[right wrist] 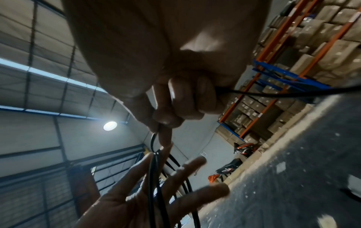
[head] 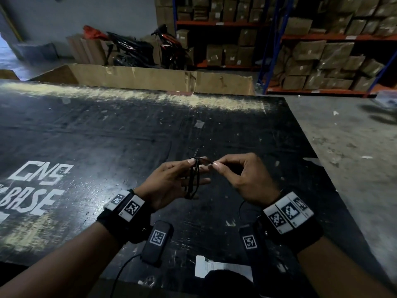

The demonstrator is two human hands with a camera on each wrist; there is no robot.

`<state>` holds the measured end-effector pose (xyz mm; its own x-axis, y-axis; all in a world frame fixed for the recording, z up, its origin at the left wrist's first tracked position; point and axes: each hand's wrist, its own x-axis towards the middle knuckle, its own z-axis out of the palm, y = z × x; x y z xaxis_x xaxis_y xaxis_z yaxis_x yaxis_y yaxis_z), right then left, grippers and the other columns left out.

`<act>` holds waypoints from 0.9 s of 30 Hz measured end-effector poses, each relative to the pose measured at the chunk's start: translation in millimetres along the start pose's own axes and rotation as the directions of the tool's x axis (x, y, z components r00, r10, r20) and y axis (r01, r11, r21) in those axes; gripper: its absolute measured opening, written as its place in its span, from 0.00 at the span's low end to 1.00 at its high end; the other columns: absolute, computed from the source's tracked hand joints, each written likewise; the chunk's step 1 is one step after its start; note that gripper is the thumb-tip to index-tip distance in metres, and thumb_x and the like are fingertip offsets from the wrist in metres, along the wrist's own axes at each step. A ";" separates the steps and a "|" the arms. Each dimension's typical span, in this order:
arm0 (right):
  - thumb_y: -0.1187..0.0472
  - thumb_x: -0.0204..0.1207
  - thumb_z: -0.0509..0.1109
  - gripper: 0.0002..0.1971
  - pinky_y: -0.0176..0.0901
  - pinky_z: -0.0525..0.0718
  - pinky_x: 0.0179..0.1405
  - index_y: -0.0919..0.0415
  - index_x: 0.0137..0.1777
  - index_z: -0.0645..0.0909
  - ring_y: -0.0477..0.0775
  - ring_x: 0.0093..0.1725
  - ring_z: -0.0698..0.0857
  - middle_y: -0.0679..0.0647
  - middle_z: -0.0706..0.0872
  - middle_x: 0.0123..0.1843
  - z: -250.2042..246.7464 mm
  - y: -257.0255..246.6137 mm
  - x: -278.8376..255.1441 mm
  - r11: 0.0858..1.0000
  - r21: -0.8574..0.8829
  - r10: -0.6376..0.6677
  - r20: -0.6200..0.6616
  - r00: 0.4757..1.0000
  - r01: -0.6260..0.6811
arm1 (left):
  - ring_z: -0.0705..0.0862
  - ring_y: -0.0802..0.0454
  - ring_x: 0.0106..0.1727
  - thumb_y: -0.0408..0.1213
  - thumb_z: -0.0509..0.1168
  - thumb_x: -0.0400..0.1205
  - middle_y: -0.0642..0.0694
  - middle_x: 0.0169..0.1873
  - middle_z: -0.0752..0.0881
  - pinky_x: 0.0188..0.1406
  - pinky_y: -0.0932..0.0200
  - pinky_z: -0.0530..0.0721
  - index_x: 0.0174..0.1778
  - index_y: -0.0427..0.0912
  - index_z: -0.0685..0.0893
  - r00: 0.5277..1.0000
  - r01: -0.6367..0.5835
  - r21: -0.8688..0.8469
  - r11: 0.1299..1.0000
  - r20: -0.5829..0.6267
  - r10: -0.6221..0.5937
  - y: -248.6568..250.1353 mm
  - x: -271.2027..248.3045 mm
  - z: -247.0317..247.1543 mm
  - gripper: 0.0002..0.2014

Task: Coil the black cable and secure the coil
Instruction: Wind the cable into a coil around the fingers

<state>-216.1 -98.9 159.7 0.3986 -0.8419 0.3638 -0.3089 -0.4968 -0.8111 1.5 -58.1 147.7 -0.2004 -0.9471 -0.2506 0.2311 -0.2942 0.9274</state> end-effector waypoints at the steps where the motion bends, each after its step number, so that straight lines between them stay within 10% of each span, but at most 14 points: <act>1: 0.61 0.80 0.75 0.06 0.30 0.81 0.37 0.59 0.47 0.94 0.36 0.36 0.89 0.41 0.93 0.36 1.9 3.4 -3.7 0.998 0.048 0.030 -0.025 0.999 -0.028 | 0.87 0.34 0.71 0.43 0.59 0.90 0.39 0.70 0.88 0.72 0.18 0.74 0.73 0.43 0.85 1.000 -0.006 -0.003 1.000 0.017 0.006 1.7 0.4 -1.4 0.19; 11: 0.67 0.83 0.69 0.10 0.31 0.73 0.25 0.68 0.54 0.92 0.46 0.24 0.76 0.52 0.79 0.23 28.2 33.3 -39.0 0.861 0.451 0.218 0.089 0.972 -0.234 | 0.83 0.29 0.75 0.42 0.59 0.87 0.38 0.75 0.84 0.70 0.13 0.73 0.74 0.49 0.84 0.989 -0.111 -0.210 0.971 0.075 0.129 25.9 6.2 -10.4 0.20; 27: 0.59 0.86 0.67 0.13 0.29 0.63 0.16 0.57 0.63 0.91 0.41 0.18 0.67 0.51 0.77 0.26 55.0 92.5 -64.6 0.721 0.435 0.418 0.348 0.839 -0.539 | 0.74 0.25 0.81 0.47 0.49 0.93 0.37 0.82 0.76 0.69 0.07 0.62 0.69 0.53 0.87 0.918 -0.212 -0.453 0.866 0.211 0.335 68.6 -2.4 -12.7 0.21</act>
<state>-223.0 -78.9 36.0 0.5056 -0.8410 -0.1929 -0.0619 0.1876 -0.9803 29.9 -77.6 208.5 -0.3078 -0.9412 0.1394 0.6737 -0.1122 0.7304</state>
